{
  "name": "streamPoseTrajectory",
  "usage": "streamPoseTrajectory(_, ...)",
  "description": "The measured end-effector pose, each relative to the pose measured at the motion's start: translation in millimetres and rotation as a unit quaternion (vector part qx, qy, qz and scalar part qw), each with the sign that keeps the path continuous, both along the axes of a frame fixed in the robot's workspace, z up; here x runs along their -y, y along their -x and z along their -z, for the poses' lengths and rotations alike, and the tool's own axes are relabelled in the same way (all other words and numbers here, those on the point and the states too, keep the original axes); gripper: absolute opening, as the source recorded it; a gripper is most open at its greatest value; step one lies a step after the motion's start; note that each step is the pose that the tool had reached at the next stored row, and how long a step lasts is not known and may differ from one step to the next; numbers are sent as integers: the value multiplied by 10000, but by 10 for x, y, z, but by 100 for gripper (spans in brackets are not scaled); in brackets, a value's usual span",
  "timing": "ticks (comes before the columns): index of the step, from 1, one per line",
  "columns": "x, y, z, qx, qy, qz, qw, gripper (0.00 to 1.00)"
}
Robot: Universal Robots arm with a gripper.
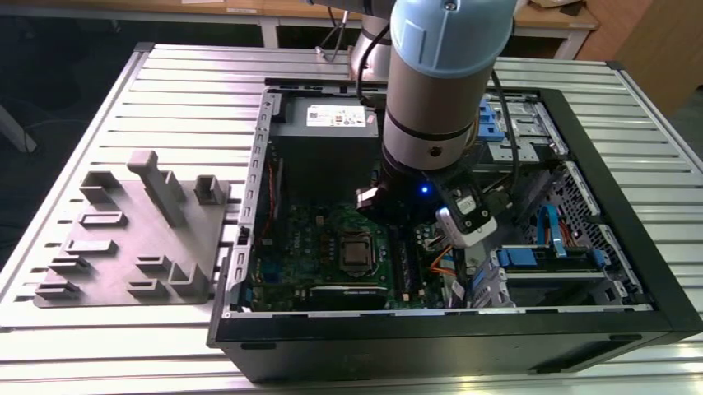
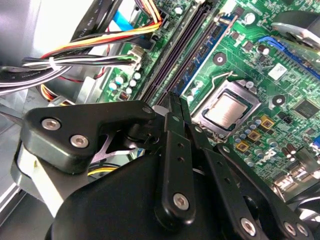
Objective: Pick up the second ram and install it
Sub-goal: 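Insert the second ram into the second slot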
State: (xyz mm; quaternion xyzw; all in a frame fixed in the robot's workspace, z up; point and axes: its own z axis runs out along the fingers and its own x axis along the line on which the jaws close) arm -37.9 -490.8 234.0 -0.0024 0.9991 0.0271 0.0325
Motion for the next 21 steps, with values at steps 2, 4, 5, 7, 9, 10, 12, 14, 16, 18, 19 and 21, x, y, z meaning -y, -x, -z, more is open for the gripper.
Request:
streamPoseTrajectory(2, 0, 0, 0, 0, -1, 0, 10000, 8)
streamPoseTrajectory(4, 0, 0, 0, 0, -1, 0, 10000, 8)
streamPoseTrajectory(5, 0, 0, 0, 0, -1, 0, 10000, 8)
streamPoseTrajectory(7, 0, 0, 0, 0, -1, 0, 10000, 8)
streamPoseTrajectory(9, 0, 0, 0, 0, -2, 0, 10000, 8)
streamPoseTrajectory(10, 0, 0, 0, 0, -2, 2, 10000, 8)
streamPoseTrajectory(12, 0, 0, 0, 0, -2, 28, 10000, 8)
streamPoseTrajectory(14, 0, 0, 0, -1, -2, 94, 10000, 8)
streamPoseTrajectory(16, 0, 0, 1, 0, -2, 166, 9999, 8)
streamPoseTrajectory(18, 0, 0, 1, 0, -2, 180, 9998, 8)
streamPoseTrajectory(19, 0, 0, 1, 0, -2, 180, 9998, 8)
streamPoseTrajectory(21, 0, 0, 1, 0, -2, 181, 9998, 8)
